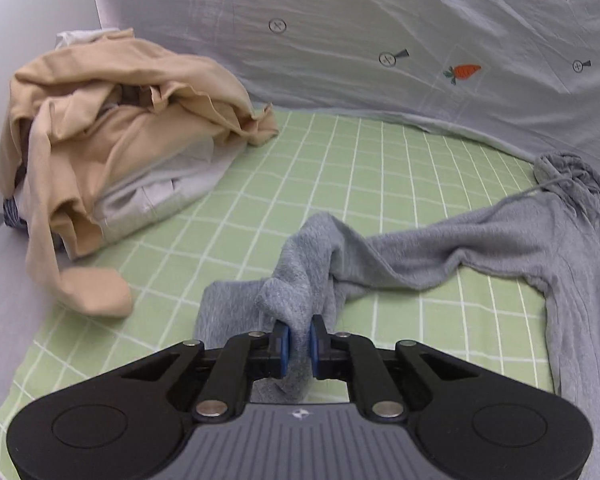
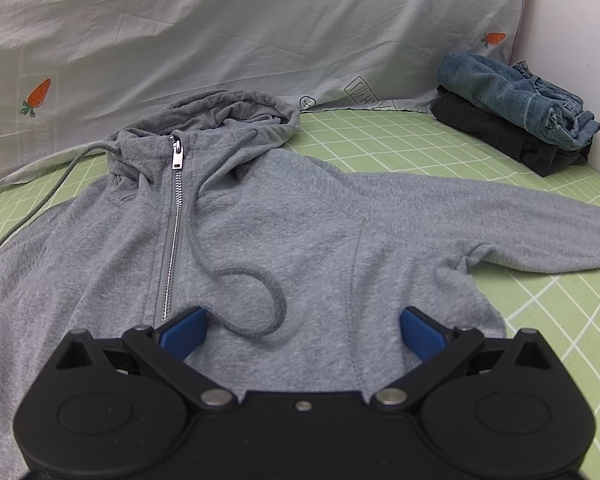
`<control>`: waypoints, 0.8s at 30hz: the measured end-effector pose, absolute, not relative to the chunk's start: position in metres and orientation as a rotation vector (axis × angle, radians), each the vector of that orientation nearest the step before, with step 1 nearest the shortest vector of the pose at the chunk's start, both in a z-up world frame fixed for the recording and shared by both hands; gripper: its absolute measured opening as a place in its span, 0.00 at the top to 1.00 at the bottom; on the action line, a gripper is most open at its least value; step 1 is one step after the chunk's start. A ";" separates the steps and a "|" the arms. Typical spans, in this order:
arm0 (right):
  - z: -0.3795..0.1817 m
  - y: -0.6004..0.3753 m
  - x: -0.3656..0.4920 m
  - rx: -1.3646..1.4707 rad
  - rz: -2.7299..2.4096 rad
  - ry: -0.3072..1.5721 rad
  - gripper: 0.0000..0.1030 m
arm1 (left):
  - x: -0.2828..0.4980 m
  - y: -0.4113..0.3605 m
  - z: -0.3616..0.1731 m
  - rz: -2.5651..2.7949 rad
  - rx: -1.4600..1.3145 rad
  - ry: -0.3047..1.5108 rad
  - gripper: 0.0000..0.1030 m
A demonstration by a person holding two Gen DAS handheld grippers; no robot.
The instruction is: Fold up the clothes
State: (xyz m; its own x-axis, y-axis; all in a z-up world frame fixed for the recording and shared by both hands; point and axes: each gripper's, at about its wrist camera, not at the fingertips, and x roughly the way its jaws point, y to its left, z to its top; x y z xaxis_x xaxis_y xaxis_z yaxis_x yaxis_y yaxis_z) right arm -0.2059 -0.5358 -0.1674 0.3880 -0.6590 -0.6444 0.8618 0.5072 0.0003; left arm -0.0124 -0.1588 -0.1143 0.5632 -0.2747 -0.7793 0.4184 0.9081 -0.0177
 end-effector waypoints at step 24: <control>-0.167 -0.534 -0.206 0.365 -0.996 0.632 0.00 | 0.038 -0.091 -0.109 -0.134 -0.030 1.014 0.49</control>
State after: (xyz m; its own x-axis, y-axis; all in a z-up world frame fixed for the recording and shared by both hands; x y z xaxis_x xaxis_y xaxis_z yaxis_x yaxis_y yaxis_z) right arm -0.2060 -0.5345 -0.1674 0.3881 -0.6602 -0.6431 0.8629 0.5054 0.0019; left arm 0.0384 -0.0908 -0.1087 0.5206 -0.1256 -0.8445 0.0979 0.9914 -0.0871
